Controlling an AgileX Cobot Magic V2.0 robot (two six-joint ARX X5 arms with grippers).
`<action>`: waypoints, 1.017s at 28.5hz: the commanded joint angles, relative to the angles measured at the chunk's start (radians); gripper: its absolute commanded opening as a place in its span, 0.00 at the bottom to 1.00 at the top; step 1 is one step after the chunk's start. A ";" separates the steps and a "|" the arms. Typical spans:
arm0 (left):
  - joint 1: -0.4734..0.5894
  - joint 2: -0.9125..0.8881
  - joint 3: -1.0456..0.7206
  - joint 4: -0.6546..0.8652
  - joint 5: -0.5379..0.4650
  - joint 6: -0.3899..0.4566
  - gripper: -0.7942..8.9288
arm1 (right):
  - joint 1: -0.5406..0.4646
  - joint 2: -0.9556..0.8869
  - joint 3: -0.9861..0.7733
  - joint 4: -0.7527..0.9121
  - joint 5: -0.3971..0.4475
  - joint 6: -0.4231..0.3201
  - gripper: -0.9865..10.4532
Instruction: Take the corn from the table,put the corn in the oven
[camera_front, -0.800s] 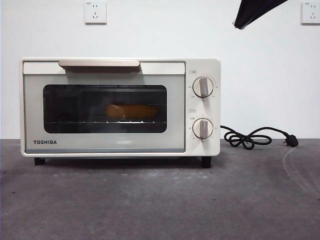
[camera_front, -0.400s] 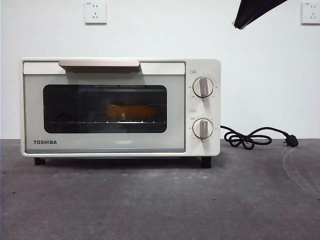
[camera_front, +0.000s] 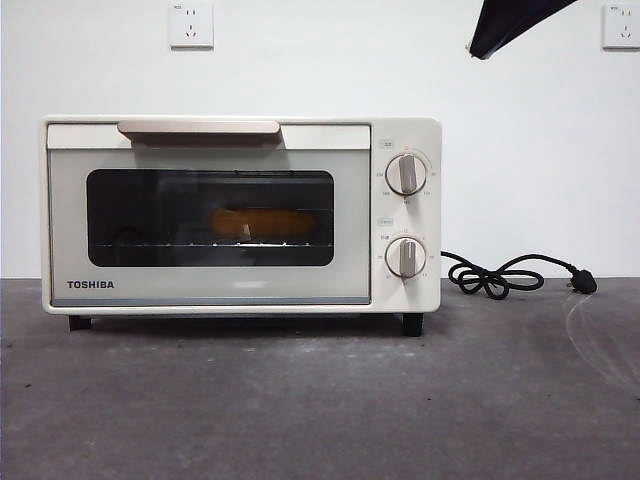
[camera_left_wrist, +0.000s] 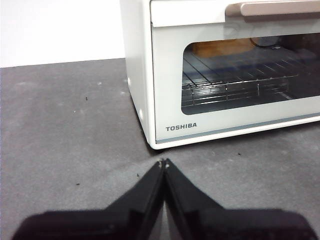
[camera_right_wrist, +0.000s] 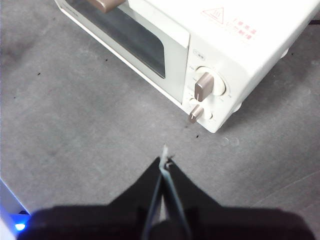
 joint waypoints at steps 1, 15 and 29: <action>-0.006 -0.003 -0.009 0.008 -0.016 0.013 0.08 | 0.000 0.005 0.002 0.006 0.001 -0.003 0.08; -0.006 0.019 -0.009 0.013 -0.013 0.014 0.08 | 0.000 0.005 0.002 0.006 0.001 -0.003 0.08; -0.006 0.064 -0.008 0.013 -0.013 0.014 0.08 | 0.000 0.005 0.002 0.005 0.003 -0.005 0.08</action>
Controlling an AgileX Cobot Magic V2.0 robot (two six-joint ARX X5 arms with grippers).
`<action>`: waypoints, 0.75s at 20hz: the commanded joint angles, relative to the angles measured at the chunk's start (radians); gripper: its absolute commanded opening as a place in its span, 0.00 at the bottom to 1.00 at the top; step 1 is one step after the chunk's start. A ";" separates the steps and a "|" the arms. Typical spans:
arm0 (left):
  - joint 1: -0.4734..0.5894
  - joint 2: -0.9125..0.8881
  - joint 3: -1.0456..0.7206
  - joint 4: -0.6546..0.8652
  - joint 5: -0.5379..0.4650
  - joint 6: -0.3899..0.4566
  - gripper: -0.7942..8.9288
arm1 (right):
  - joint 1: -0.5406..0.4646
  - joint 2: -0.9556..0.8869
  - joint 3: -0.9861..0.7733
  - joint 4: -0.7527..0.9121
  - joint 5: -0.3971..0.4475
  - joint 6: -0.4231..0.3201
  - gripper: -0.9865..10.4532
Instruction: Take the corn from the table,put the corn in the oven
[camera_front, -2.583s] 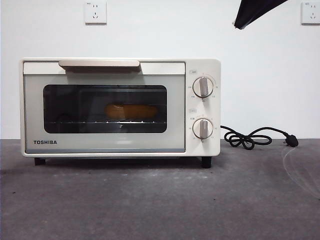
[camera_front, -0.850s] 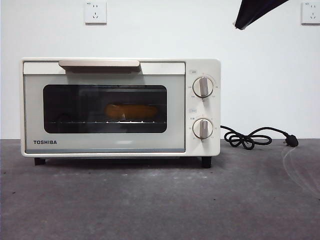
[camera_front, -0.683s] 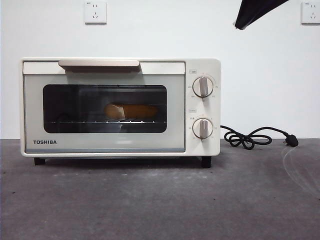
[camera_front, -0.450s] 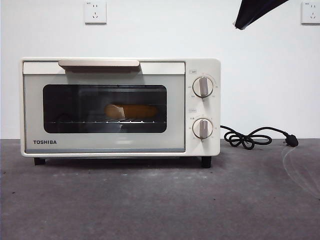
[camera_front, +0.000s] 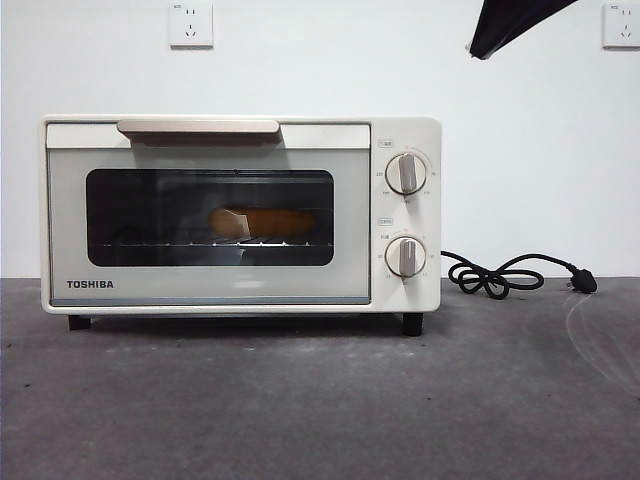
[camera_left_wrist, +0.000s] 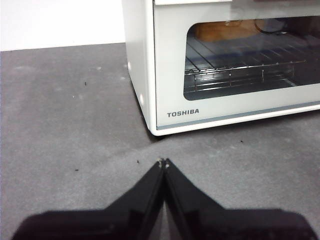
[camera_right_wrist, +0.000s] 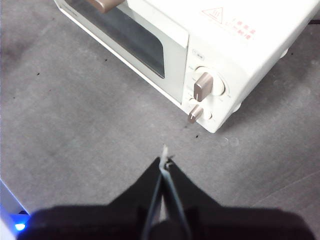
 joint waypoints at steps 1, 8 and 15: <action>-0.003 0.006 -0.008 0.007 -0.002 0.011 0.08 | 0.000 0.005 0.002 0.005 0.011 -0.004 0.08; -0.003 0.014 -0.008 0.007 -0.002 0.011 0.08 | -0.001 0.010 -0.001 0.020 0.063 -0.080 0.08; -0.003 0.016 -0.008 0.007 -0.002 0.011 0.08 | -0.201 -0.108 -0.171 0.412 -0.066 -0.055 0.08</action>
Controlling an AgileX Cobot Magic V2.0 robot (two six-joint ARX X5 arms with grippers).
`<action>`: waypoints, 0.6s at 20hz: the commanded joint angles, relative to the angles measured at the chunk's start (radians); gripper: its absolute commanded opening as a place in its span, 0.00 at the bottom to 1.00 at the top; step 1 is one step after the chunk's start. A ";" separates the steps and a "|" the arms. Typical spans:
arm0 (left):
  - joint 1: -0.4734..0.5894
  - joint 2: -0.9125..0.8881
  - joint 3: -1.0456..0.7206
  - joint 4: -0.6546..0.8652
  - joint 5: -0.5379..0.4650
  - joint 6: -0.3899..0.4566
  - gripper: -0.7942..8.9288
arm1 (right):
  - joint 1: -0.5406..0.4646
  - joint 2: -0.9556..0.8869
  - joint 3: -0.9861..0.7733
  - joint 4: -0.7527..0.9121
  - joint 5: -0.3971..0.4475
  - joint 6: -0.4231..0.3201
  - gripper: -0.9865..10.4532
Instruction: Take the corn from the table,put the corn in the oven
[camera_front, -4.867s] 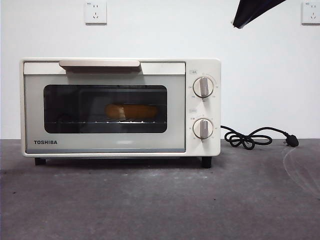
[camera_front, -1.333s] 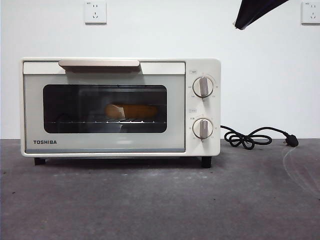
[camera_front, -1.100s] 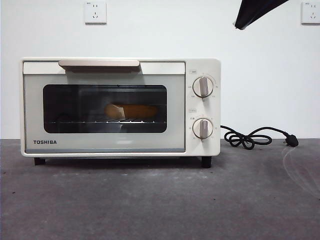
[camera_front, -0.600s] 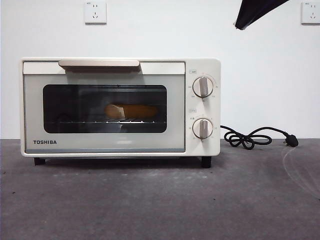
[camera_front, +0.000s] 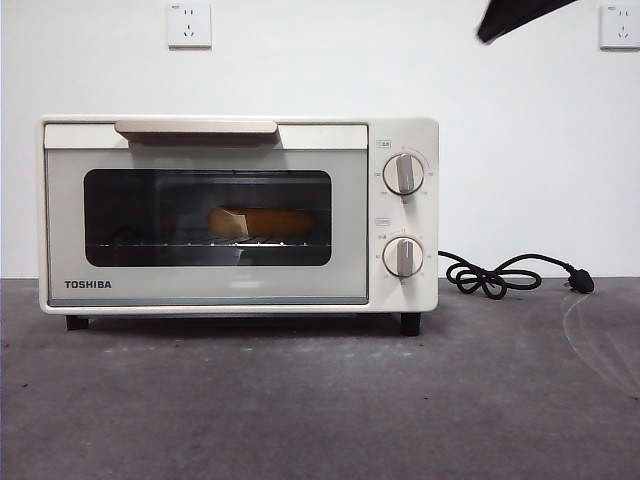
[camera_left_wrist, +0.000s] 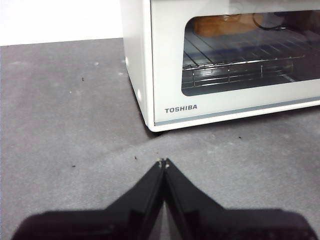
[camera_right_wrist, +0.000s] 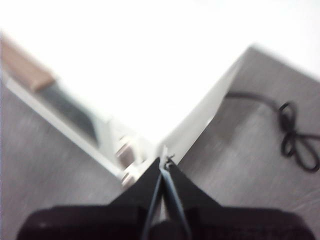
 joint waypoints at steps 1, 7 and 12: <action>-0.003 0.002 -0.008 0.007 -0.002 0.011 0.08 | -0.065 -0.092 -0.115 0.072 -0.017 0.044 0.08; -0.003 0.010 -0.008 0.007 -0.002 0.011 0.08 | -0.315 -0.438 -0.558 0.260 -0.006 0.138 0.08; -0.003 0.010 -0.008 0.007 -0.002 0.011 0.08 | -0.387 -0.692 -0.830 0.330 0.047 0.158 0.09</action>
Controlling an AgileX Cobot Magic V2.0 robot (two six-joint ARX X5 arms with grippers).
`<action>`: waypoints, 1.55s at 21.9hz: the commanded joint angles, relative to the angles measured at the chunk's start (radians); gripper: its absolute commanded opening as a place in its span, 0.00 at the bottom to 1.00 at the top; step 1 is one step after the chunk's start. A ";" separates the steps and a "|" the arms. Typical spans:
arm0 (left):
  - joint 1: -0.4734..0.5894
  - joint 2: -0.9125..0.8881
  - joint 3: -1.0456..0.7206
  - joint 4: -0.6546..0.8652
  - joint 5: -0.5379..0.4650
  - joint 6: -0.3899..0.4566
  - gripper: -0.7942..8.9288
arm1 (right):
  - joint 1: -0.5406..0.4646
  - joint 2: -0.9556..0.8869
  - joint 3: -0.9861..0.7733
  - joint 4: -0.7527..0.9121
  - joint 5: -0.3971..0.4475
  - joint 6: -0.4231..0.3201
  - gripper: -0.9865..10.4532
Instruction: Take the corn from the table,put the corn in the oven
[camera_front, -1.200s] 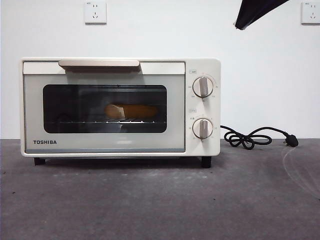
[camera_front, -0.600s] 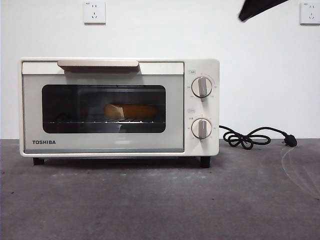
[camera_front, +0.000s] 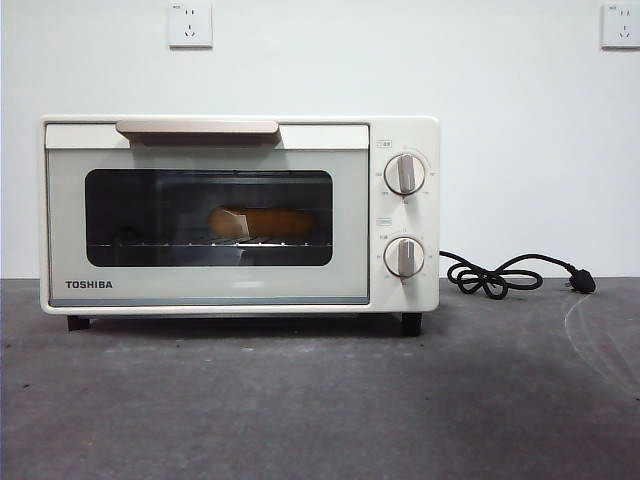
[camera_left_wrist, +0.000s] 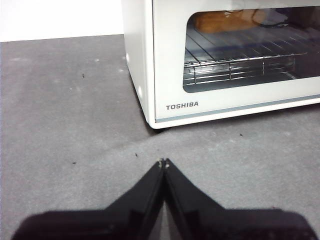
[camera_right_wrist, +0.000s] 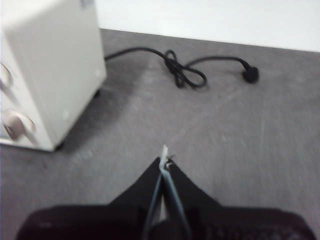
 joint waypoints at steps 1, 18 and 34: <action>-0.003 0.002 -0.008 0.007 -0.002 0.011 0.08 | -0.001 -0.100 -0.104 0.011 0.045 0.018 0.09; -0.003 0.008 -0.008 0.006 -0.002 0.011 0.08 | 0.000 -0.507 -0.349 -0.031 0.146 0.123 0.09; -0.003 0.011 -0.008 0.006 -0.002 0.011 0.08 | 0.000 -0.505 -0.349 -0.029 0.151 0.119 0.09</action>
